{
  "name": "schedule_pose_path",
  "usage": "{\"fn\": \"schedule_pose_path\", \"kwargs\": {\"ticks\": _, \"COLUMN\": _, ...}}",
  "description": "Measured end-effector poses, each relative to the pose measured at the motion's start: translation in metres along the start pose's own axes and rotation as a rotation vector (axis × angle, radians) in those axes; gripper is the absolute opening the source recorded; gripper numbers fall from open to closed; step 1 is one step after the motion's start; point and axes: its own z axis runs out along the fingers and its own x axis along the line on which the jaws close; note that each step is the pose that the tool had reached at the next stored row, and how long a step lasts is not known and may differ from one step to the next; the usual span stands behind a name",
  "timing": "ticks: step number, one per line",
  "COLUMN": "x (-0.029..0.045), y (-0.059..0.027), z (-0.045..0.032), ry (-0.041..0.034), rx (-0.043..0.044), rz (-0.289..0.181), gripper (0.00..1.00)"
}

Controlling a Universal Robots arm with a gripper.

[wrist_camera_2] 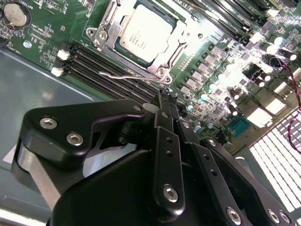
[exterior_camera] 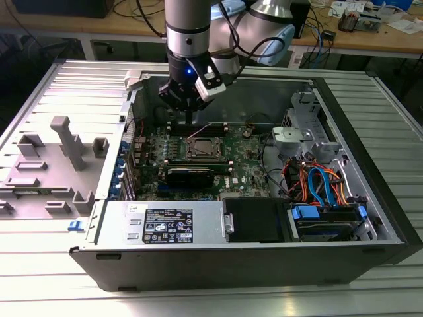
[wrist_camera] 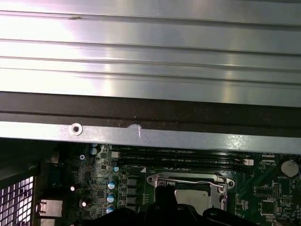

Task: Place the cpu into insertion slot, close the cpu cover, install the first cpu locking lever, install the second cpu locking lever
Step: 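Install the first cpu locking lever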

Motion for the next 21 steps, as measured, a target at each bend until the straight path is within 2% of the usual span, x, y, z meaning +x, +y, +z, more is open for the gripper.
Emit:
{"fn": "schedule_pose_path", "kwargs": {"ticks": 3, "x": -0.0049, "y": 0.0, "z": 0.0077, "ry": -0.0001, "rx": 0.0, "rz": 0.0, "gripper": 0.11}}
{"fn": "schedule_pose_path", "kwargs": {"ticks": 5, "x": -0.0078, "y": 0.0, "z": 0.0092, "ry": 0.0001, "rx": 0.0001, "rz": 0.0, "gripper": 0.11}}
{"fn": "schedule_pose_path", "kwargs": {"ticks": 6, "x": -0.0118, "y": 0.0013, "z": 0.0102, "ry": -0.0001, "rx": 0.0001, "rz": 0.0, "gripper": 0.11}}
{"fn": "schedule_pose_path", "kwargs": {"ticks": 14, "x": -0.0154, "y": 0.0076, "z": 0.0159, "ry": 0.0002, "rx": 0.0027, "rz": 0.0, "gripper": 0.11}}
{"fn": "schedule_pose_path", "kwargs": {"ticks": 21, "x": -0.0236, "y": 0.0148, "z": 0.0241, "ry": 0.0001, "rx": 0.0025, "rz": 0.0, "gripper": 0.11}}
